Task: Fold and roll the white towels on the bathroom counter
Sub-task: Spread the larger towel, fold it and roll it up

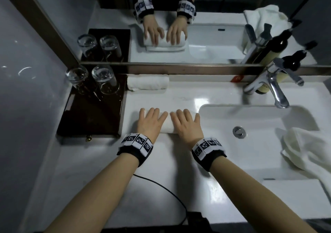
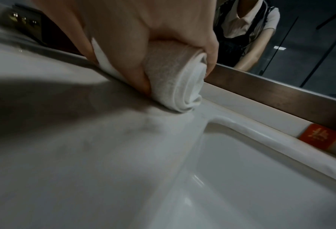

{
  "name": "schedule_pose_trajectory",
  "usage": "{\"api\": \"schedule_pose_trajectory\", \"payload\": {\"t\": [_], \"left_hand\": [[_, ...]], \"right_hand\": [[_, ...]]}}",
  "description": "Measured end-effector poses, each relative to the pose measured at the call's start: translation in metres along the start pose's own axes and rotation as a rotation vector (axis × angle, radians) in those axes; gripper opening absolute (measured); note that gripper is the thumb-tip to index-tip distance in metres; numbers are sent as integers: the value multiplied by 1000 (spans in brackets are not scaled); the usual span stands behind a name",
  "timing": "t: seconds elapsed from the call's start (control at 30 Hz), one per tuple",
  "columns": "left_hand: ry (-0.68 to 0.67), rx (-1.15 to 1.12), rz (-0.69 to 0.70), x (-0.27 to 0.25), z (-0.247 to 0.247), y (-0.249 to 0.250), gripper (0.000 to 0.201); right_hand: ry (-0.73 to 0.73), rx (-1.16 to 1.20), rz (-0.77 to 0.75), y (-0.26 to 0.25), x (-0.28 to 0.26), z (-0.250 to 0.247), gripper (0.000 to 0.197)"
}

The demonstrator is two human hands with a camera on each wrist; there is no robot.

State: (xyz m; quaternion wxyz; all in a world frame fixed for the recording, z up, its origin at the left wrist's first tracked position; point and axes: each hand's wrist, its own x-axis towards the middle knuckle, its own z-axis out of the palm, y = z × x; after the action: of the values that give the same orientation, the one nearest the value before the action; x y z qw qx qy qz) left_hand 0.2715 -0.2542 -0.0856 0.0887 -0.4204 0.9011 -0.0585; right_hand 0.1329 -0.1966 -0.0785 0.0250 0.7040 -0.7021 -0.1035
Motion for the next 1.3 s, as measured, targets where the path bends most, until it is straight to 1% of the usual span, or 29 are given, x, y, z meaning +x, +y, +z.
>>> {"api": "schedule_pose_trajectory", "payload": {"t": [0.1,0.2,0.3,0.37,0.47,0.53,0.67,0.7,0.83,0.97,1.0,1.13,1.3], "left_hand": [[38,-4,-87,19,-13,-5,49],[-9,-65,-160,33,-18,-11,47],[-12,-45,-225,42,-20,-22,43],[-5,-37,-248,48,-22,-30,42],[25,22,-233,61,-29,-40,47],[17,70,-242,70,-35,-44,50],[65,74,-260,80,-37,-50,31],[52,68,-248,81,-35,-51,30],[29,34,-232,84,-29,-55,40],[51,0,-236,82,-30,-56,42],[48,-16,-236,80,-29,-56,42],[52,9,-235,79,-33,-58,27],[53,59,-240,87,-31,-63,27]], "right_hand": [[-109,142,-81,13,30,0,52],[-86,182,-155,26,57,-4,51],[-63,228,-196,27,79,-5,41],[-66,263,-216,28,93,-9,39],[-100,313,-255,35,117,-16,52],[-115,387,-250,41,132,-20,56],[-89,425,-227,44,147,-19,54],[-71,441,-207,42,146,-17,54],[-24,515,-101,38,142,-12,58],[-35,511,-116,34,142,-13,61],[-35,511,-116,33,142,-13,61],[-48,456,-90,28,144,-13,61],[-43,486,-65,23,144,-14,52]]}}
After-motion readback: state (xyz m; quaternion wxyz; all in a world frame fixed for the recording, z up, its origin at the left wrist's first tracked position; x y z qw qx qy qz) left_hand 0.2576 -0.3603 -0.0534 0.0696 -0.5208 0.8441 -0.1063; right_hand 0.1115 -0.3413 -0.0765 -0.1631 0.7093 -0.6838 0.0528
